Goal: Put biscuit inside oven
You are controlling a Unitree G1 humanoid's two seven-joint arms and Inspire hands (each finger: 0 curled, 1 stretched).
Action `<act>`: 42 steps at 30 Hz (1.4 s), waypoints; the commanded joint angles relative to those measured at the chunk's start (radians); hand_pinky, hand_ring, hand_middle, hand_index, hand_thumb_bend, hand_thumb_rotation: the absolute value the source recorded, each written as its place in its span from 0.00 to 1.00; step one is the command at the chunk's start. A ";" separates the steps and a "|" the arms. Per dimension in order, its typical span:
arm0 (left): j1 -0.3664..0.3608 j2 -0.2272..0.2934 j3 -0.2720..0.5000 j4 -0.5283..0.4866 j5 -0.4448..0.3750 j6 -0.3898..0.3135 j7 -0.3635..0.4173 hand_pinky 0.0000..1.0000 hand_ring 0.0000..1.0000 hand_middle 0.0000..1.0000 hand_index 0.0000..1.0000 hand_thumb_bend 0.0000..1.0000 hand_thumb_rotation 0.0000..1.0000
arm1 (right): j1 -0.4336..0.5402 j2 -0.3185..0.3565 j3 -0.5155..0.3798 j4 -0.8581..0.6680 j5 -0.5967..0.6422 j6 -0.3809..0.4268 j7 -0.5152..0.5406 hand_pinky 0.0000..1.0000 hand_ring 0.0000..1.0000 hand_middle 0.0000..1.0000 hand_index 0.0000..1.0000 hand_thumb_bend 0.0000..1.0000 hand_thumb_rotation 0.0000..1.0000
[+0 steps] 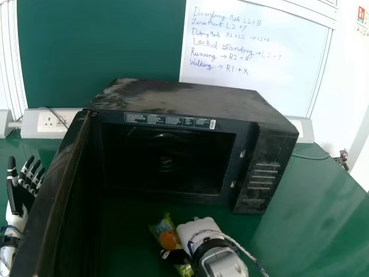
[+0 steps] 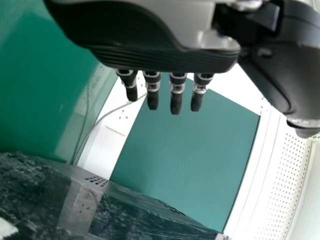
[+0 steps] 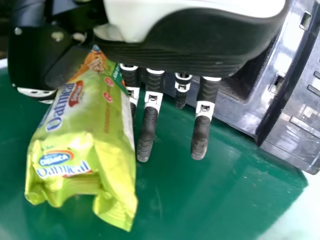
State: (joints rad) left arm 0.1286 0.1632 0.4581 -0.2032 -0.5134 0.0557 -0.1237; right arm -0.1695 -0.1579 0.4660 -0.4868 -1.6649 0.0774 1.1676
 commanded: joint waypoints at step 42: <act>-0.003 0.000 -0.001 -0.015 -0.006 0.006 0.002 0.83 0.88 0.89 0.92 0.95 0.64 | -0.038 -0.028 -0.090 -0.036 0.109 0.013 -0.084 0.26 0.29 0.47 0.67 0.57 0.00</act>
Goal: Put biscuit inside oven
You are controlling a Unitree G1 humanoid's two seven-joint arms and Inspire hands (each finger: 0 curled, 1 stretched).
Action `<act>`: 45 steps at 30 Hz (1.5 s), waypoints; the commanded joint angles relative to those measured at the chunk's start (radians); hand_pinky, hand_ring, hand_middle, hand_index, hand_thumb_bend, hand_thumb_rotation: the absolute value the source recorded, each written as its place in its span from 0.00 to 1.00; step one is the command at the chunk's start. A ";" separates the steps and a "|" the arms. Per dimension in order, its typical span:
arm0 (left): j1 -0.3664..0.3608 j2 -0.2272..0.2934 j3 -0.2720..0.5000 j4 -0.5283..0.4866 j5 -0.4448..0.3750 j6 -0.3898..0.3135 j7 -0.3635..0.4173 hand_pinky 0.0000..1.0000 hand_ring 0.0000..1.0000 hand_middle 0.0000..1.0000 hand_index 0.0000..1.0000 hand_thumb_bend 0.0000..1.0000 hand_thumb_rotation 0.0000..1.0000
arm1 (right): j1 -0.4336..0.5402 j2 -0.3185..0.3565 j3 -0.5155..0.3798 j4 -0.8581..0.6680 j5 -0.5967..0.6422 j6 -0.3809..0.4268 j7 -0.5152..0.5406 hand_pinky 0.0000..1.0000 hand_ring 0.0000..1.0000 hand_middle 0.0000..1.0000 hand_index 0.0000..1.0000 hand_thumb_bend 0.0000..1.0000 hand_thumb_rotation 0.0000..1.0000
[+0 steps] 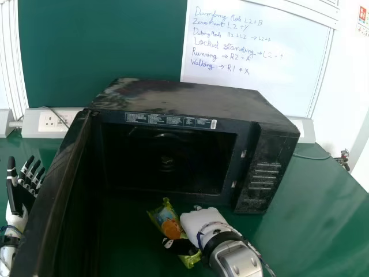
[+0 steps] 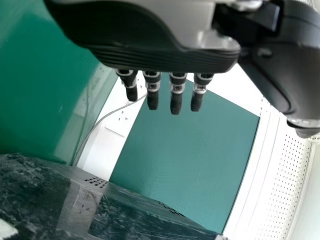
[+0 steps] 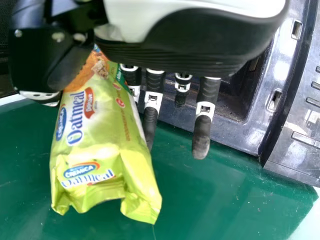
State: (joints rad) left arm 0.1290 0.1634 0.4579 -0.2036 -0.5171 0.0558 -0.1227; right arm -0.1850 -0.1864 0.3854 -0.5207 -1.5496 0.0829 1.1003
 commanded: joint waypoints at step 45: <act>-0.004 -0.008 -0.008 -0.011 0.010 -0.002 0.002 0.82 0.88 0.89 0.92 0.94 0.64 | -0.278 -0.017 -0.001 0.188 0.052 0.022 -0.118 0.36 0.38 0.48 0.69 0.57 0.00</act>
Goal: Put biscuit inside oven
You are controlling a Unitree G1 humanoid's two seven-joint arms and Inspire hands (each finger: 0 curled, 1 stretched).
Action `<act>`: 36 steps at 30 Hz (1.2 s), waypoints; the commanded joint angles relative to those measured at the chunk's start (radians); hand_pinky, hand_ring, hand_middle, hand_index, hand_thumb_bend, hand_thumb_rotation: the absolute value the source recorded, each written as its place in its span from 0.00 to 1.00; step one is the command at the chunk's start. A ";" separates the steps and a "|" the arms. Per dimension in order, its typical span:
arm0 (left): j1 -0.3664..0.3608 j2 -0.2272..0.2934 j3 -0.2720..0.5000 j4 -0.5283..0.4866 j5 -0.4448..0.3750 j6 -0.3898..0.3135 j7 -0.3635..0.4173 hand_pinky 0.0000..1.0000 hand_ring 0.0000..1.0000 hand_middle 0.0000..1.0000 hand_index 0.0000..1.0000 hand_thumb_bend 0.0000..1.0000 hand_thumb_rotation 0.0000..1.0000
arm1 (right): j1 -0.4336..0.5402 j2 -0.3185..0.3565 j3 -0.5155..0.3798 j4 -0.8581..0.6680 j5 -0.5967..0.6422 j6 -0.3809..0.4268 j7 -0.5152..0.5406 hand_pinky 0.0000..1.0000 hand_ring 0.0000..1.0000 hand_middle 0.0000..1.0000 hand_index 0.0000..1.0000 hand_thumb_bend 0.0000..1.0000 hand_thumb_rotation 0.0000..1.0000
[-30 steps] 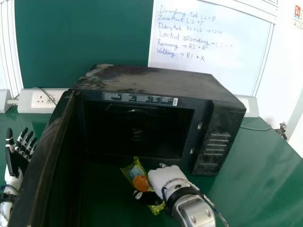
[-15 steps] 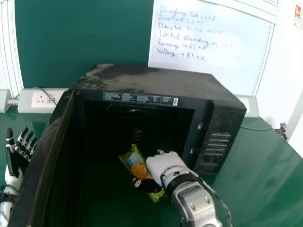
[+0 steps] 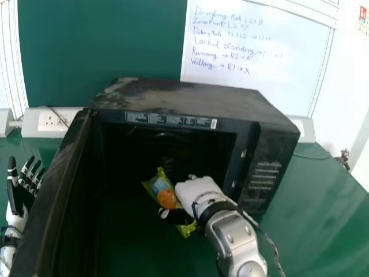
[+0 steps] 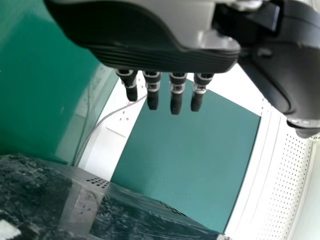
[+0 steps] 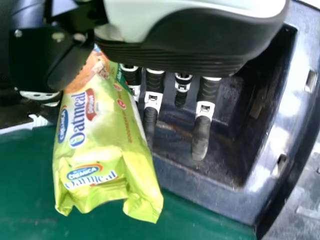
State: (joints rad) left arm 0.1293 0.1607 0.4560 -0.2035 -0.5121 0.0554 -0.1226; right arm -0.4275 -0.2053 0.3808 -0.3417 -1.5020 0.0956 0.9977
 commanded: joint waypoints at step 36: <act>0.002 -0.006 -0.003 -0.004 -0.002 -0.005 -0.010 0.83 0.88 0.89 0.93 0.96 0.64 | -0.259 -0.021 0.083 0.331 0.116 0.045 -0.253 0.31 0.33 0.48 0.68 0.57 0.00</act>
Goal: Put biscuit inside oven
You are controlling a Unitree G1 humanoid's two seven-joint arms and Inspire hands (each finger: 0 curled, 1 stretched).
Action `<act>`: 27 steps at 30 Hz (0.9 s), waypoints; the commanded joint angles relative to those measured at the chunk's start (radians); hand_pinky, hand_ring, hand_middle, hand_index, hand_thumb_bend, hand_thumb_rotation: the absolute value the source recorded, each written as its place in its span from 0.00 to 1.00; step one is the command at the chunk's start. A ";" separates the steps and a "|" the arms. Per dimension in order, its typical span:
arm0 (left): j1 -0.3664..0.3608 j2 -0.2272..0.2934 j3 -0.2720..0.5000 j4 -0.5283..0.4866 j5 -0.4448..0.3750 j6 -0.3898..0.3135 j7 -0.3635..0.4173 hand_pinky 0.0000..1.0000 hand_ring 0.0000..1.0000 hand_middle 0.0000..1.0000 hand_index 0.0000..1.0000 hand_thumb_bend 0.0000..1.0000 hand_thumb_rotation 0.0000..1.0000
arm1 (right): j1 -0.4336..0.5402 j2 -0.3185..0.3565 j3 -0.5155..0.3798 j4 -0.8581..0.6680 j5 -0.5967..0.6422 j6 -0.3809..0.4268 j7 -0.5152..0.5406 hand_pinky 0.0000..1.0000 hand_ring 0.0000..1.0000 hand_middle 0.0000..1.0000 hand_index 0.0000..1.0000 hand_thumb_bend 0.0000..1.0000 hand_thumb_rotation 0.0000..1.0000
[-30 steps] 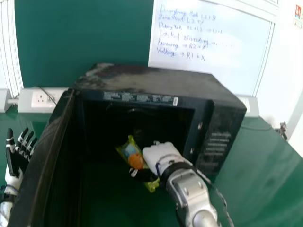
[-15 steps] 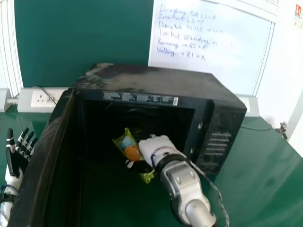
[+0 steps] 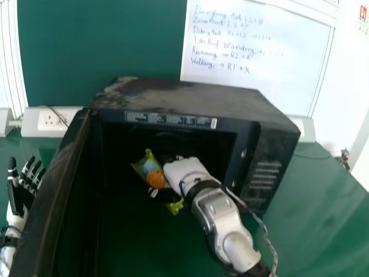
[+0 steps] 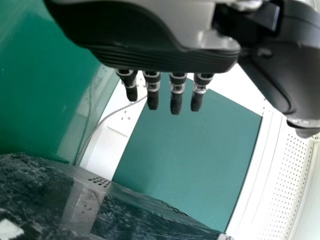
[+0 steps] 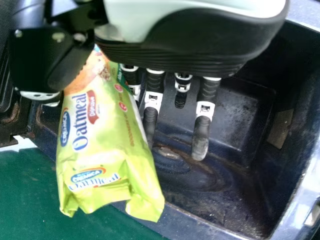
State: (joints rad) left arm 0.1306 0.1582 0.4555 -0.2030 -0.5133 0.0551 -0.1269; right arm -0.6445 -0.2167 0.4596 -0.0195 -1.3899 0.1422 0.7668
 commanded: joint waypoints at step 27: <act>0.007 -0.011 -0.002 -0.007 -0.001 -0.012 -0.007 0.82 0.88 0.89 0.92 0.97 0.63 | -0.228 -0.014 0.090 0.341 0.100 0.009 -0.294 0.38 0.47 0.48 0.66 0.57 0.00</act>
State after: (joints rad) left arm 0.1369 0.1560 0.4556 -0.2018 -0.5128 0.0469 -0.1357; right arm -0.8381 -0.2300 0.5429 0.3053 -1.2983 0.1443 0.4980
